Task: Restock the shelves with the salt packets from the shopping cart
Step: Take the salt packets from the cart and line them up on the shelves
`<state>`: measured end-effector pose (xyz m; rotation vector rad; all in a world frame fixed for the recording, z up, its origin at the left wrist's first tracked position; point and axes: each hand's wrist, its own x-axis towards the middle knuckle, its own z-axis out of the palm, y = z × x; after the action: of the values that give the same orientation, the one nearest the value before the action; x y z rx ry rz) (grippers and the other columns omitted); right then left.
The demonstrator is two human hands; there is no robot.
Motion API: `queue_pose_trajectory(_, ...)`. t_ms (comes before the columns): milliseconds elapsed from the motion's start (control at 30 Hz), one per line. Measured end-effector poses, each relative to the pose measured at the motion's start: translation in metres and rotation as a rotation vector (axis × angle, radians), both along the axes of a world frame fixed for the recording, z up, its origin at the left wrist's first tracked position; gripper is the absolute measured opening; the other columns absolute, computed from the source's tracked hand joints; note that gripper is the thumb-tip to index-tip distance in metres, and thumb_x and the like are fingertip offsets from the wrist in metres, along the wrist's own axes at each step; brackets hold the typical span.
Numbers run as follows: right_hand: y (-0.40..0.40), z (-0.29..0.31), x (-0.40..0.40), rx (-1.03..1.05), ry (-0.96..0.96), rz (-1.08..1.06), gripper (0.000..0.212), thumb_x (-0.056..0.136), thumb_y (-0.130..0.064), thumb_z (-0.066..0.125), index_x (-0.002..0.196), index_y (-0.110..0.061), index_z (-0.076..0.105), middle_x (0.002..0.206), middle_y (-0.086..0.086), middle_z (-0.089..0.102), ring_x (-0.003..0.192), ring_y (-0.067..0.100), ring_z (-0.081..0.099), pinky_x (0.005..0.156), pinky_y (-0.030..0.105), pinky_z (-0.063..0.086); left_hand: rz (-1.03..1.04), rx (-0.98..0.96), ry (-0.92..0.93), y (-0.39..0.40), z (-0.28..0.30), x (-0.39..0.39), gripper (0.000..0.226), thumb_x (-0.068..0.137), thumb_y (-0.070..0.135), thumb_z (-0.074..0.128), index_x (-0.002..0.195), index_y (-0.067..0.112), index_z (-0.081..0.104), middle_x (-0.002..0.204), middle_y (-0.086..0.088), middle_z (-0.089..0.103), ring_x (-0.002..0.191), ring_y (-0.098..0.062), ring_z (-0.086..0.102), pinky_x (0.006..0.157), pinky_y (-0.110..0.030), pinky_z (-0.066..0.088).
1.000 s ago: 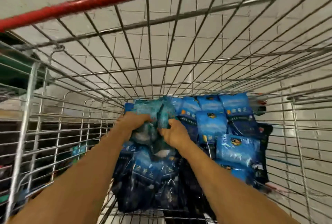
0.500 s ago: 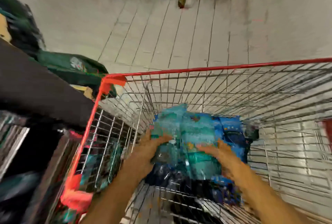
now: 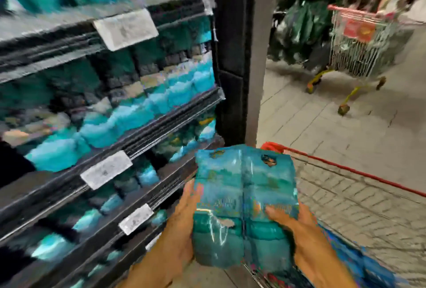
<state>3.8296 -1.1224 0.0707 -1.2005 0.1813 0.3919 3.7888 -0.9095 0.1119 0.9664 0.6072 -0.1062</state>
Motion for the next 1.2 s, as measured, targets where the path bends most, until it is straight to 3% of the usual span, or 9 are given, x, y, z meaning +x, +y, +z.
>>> queue_pose_trajectory(133, 0.063, 0.029, -0.013, 0.026, -0.157, 0.202, 0.047, 0.059, -0.011, 0.086, 0.104, -0.017, 0.074, 0.105, 0.020, 0.075, 0.094, 0.039, 0.073, 0.078, 0.053, 0.059, 0.178, 0.191, -0.197, 0.063, 0.026, -0.059, 0.023, 0.075, 0.033, 0.066, 0.083, 0.053, 0.071, 0.094, 0.022, 0.074, 0.083, 0.000, 0.072, 0.063, -0.024, 0.057)
queue_pose_trajectory(333, 0.158, 0.058, -0.022, -0.077, -0.432, 0.529, 0.046, 0.057, -0.011, 0.087, 0.100, -0.022, 0.077, 0.099, 0.011, 0.077, 0.090, 0.022, 0.075, 0.070, 0.028, 0.060, 0.432, 0.392, -0.404, 0.137, 0.043, -0.143, 0.041, 0.078, 0.021, 0.076, 0.114, 0.018, 0.058, 0.100, -0.024, 0.073, 0.079, -0.029, 0.072, 0.065, -0.037, 0.058)
queue_pose_trajectory(433, 0.211, 0.077, -0.034, -0.066, -0.482, 0.683, 0.049, 0.054, -0.018, 0.090, 0.101, -0.023, 0.077, 0.099, 0.011, 0.077, 0.093, 0.026, 0.074, 0.083, 0.041, 0.060, 0.567, 0.440, -0.415, 0.166, 0.052, -0.178, 0.044, 0.077, 0.026, 0.076, 0.118, 0.019, 0.061, 0.108, -0.023, 0.072, 0.090, -0.034, 0.072, 0.073, -0.041, 0.059)
queue_pose_trajectory(533, 0.266, 0.095, -0.052, -0.004, -0.453, 0.798, 0.057, 0.050, -0.021, 0.095, 0.103, -0.011, 0.076, 0.098, 0.013, 0.077, 0.091, 0.029, 0.074, 0.077, 0.038, 0.061, 0.694, 0.489, -0.388, 0.197, 0.064, -0.210, 0.035, 0.080, 0.028, 0.074, 0.113, 0.017, 0.068, 0.116, -0.018, 0.071, 0.101, -0.035, 0.070, 0.079, -0.044, 0.059)
queue_pose_trajectory(767, 0.393, 0.143, -0.090, 0.134, -0.527, 0.774, 0.030, 0.068, -0.011, 0.086, 0.095, -0.014, 0.075, 0.093, 0.003, 0.079, 0.083, 0.018, 0.075, 0.065, 0.027, 0.059, 0.836, 0.610, -0.414, 0.285, 0.099, -0.240, 0.032, 0.088, 0.023, 0.065, 0.117, 0.011, 0.066, 0.113, -0.015, 0.073, 0.100, -0.031, 0.071, 0.076, -0.038, 0.060)
queue_pose_trajectory(933, 0.475, 0.142, -0.096, 0.065, -0.590, 0.657, 0.016, 0.071, 0.002, 0.083, 0.075, -0.010, 0.074, 0.074, 0.001, 0.076, 0.063, 0.012, 0.068, 0.052, 0.023, 0.054, 1.001, 0.623, -0.301, 0.345, 0.102, -0.222, 0.010, 0.093, 0.005, 0.057, 0.090, 0.008, 0.066, 0.084, -0.010, 0.075, 0.067, -0.017, 0.073, 0.063, -0.033, 0.057)
queue_pose_trajectory(1000, 0.499, 0.139, -0.098, 0.047, -0.618, 0.603, 0.019, 0.074, 0.004, 0.080, 0.085, -0.010, 0.074, 0.085, 0.008, 0.076, 0.074, 0.019, 0.067, 0.065, 0.032, 0.059, 1.059, 0.598, -0.320, 0.367, 0.108, -0.210, 0.018, 0.094, 0.002, 0.055, 0.090, 0.014, 0.068, 0.082, -0.003, 0.076, 0.068, -0.015, 0.072, 0.061, -0.029, 0.059)
queue_pose_trajectory(1100, 0.519, 0.134, -0.105, 0.096, -0.608, 0.578, 0.024, 0.078, 0.001, 0.080, 0.099, -0.007, 0.071, 0.108, 0.018, 0.073, 0.090, 0.020, 0.067, 0.084, 0.027, 0.055, 1.050, 0.582, -0.355, 0.389, 0.109, -0.202, 0.012, 0.095, 0.007, 0.058, 0.097, 0.015, 0.067, 0.096, -0.006, 0.072, 0.083, -0.020, 0.066, 0.080, -0.035, 0.056)
queue_pose_trajectory(1200, 0.525, 0.127, -0.108, 0.143, -0.516, 0.632, 0.022, 0.080, -0.012, 0.081, 0.088, -0.027, 0.067, 0.095, -0.013, 0.076, 0.082, -0.002, 0.067, 0.074, 0.008, 0.048, 1.075, 0.552, -0.348, 0.402, 0.094, -0.203, 0.014, 0.094, 0.010, 0.060, 0.107, 0.009, 0.066, 0.109, -0.013, 0.068, 0.094, -0.025, 0.064, 0.092, -0.042, 0.051)
